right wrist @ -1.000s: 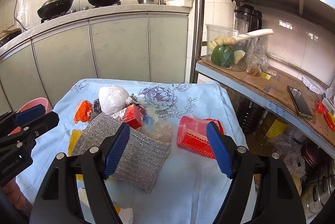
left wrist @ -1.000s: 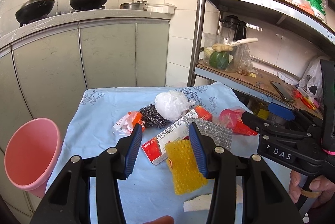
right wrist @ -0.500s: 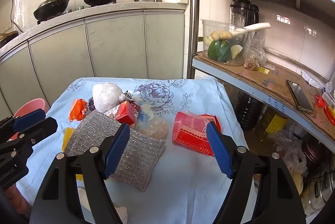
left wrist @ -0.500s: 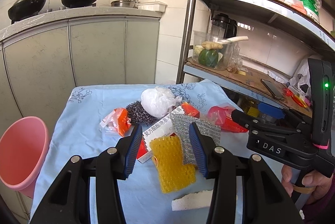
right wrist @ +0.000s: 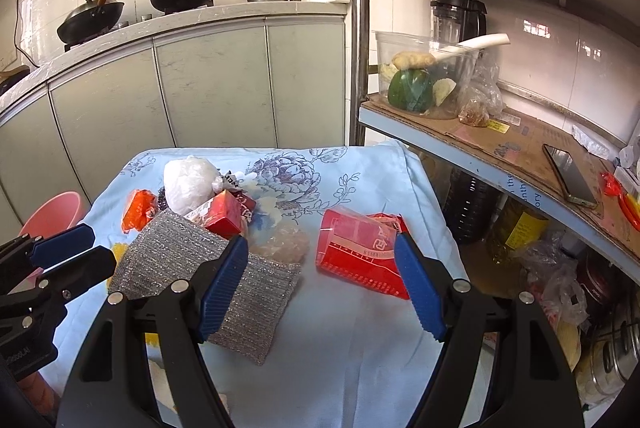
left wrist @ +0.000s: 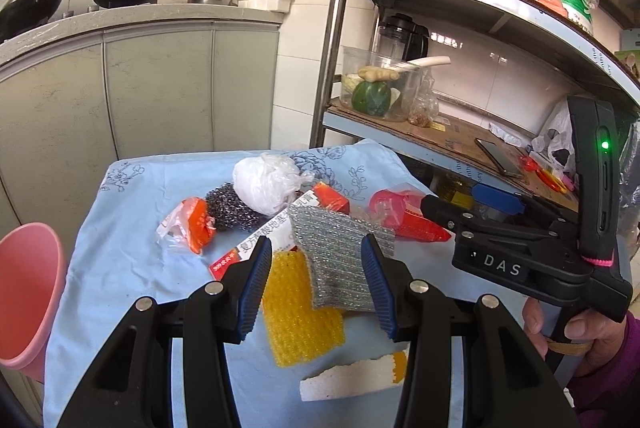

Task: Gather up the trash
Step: 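Grasp the silver mesh scrubber with the left gripper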

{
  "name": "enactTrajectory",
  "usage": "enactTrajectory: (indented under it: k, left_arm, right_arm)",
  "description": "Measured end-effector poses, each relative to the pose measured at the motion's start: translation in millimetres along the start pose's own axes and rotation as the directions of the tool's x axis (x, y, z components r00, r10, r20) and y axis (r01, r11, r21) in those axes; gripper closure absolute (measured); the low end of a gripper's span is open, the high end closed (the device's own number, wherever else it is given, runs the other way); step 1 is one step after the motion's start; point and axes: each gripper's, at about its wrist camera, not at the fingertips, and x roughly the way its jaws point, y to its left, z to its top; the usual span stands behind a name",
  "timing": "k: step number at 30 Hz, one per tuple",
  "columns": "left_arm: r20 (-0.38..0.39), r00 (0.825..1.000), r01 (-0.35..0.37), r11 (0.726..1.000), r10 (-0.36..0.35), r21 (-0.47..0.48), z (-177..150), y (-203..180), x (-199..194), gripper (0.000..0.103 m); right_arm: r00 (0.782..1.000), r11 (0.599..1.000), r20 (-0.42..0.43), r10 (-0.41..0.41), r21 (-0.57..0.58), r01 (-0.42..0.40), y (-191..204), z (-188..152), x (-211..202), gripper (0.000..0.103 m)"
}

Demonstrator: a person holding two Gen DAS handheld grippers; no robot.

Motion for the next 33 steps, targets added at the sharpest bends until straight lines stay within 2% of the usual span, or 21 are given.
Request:
enactTrajectory:
  k: [3,16,22,26,33]
  left_arm:
    - [-0.009,1.000,0.025,1.000,-0.025,-0.004,-1,-1,3,0.057]
    - [-0.042,0.999,0.013,1.000,-0.014,-0.016,-4,1,16,0.059]
    - [-0.082,0.996,0.036,0.999,-0.037,-0.013,-6,-1,26,0.077]
    - [-0.105,0.993,0.054,0.998,-0.056,-0.025,-8,0,31,0.095]
    - [-0.046,0.994,0.098,0.995,-0.098,-0.006,-3,-3,17,0.097]
  right_arm:
    - [1.000,1.000,-0.006,-0.001,0.009,0.001,-3,0,2,0.027]
    - [0.999,1.000,-0.035,0.008,0.019,-0.007,-7,-5,12,0.027]
    - [0.999,0.999,-0.052,0.010,0.046,-0.008,-18,-7,17,0.027]
    - [0.997,0.996,-0.067,0.041,0.080,-0.036,-26,-9,22,0.027]
    - [0.996,0.993,-0.079,0.051,0.106,-0.043,-41,-4,28,0.027]
